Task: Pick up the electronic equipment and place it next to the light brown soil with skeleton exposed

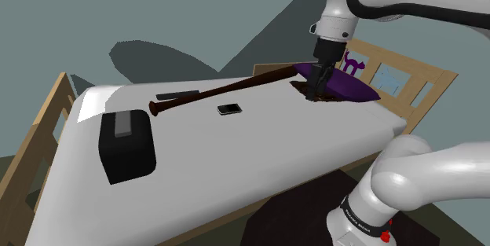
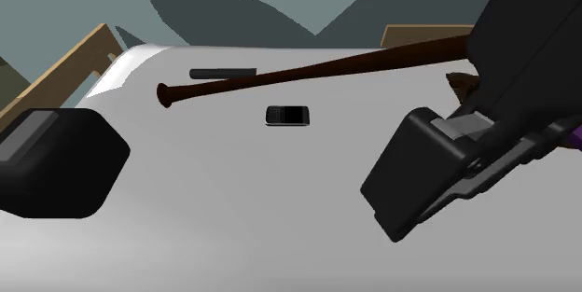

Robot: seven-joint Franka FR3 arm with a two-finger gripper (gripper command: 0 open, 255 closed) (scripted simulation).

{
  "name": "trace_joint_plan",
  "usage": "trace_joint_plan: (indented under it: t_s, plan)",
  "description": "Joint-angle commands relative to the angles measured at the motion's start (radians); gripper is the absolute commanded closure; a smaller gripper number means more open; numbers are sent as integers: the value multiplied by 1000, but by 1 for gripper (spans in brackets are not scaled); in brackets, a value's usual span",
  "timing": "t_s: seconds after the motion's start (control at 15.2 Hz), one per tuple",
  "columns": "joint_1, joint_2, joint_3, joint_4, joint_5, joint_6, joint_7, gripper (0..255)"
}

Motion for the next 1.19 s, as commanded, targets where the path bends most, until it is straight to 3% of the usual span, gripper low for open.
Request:
trace_joint_plan:
  t_s: [0.0,0.53,1.12]
  plan:
    - [0,0,0,0,0,0,0,0]
    - [47,260,-48,27,-61,251,-227,0]
    - [97,588,-70,164,-86,472,-455,0]
